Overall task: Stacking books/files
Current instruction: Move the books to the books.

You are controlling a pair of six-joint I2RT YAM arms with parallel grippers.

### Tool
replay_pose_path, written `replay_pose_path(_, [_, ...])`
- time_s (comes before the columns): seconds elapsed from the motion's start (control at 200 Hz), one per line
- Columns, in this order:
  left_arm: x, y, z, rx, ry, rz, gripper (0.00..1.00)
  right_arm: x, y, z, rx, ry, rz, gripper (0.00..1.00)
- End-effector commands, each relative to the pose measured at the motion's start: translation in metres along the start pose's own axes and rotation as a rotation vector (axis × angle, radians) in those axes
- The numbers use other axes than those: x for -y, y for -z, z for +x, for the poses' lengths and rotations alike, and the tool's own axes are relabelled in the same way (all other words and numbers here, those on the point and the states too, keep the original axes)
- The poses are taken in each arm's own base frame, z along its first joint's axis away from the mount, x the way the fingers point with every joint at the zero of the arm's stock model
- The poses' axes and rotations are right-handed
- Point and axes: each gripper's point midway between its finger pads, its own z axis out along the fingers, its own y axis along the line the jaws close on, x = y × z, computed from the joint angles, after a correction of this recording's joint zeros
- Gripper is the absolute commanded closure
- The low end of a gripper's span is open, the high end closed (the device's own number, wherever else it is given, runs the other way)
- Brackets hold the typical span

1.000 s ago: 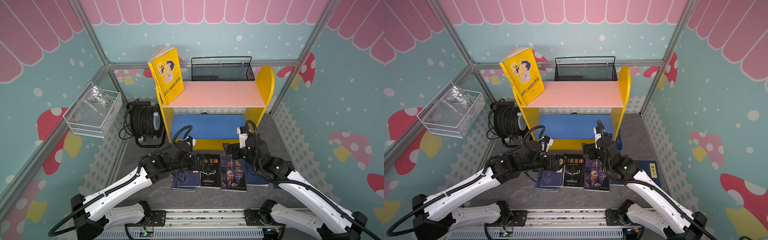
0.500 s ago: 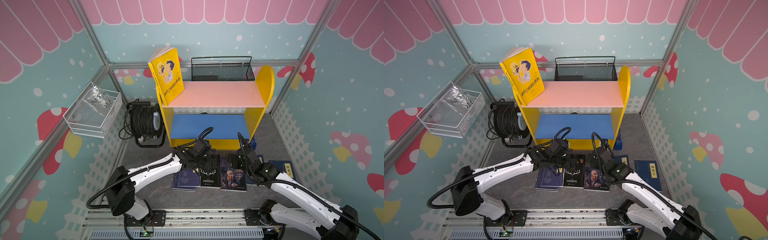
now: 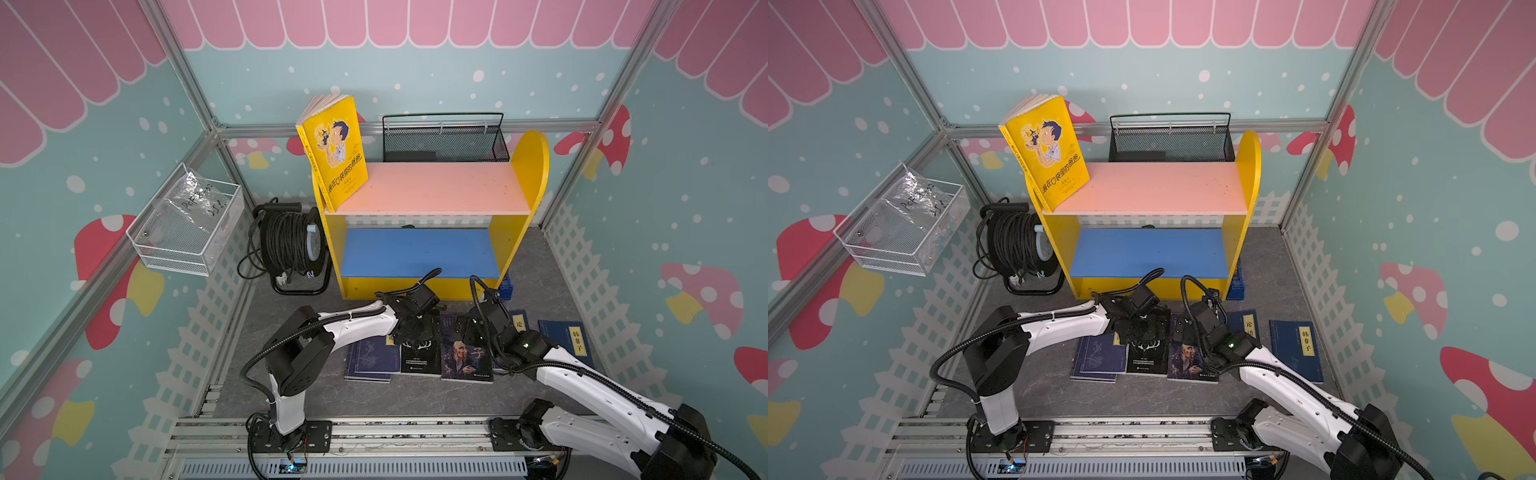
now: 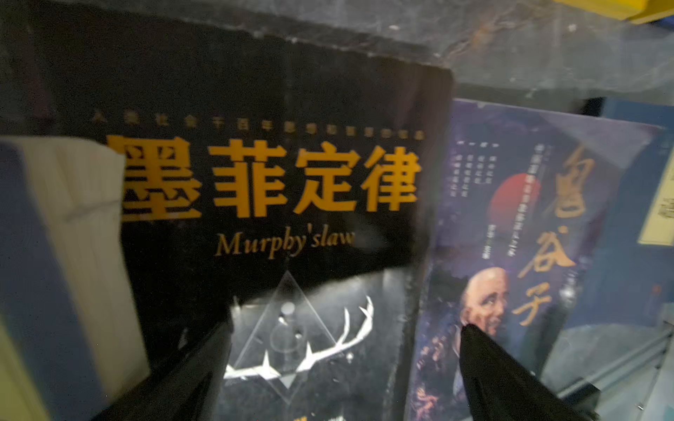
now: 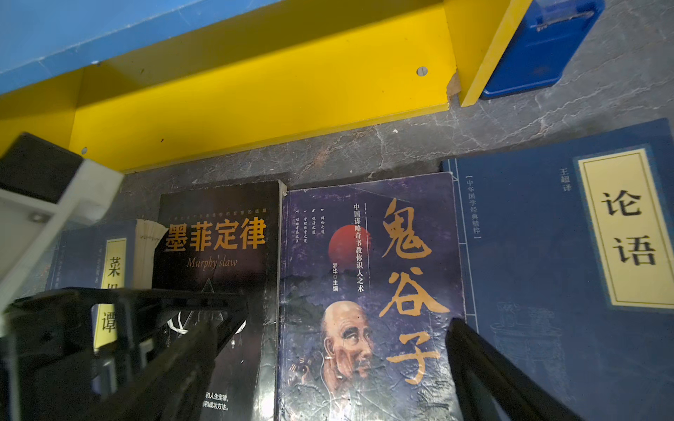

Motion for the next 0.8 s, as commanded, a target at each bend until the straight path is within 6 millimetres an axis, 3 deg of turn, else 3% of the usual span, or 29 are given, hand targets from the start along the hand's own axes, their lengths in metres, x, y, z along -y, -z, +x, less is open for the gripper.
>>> replay_pose_path(0.0, [-0.025, 0.003, -0.006, 0.037, 0.030, -0.140, 0.00, -0.005, -0.006, 0.006, -0.012, -0.026, -0.026, 0.01])
replay_pose_path(0.265, [-0.076, 0.004, 0.001, 0.025, 0.098, -0.243, 0.00, -0.018, -0.023, 0.014, -0.053, 0.030, -0.053, 0.00])
replay_pose_path(0.51, [-0.096, 0.005, 0.005, 0.023, 0.122, -0.305, 0.00, -0.028, -0.031, 0.016, -0.059, 0.044, -0.087, 0.00])
replay_pose_path(0.655, [-0.091, 0.000, 0.005, 0.003, 0.089, -0.296, 0.00, -0.030, -0.033, 0.017, -0.061, 0.054, -0.094, 0.00])
replay_pose_path(0.795, [-0.056, 0.000, 0.003, -0.005, 0.008, -0.179, 0.00, -0.028, -0.034, 0.019, -0.066, 0.061, -0.091, 0.00])
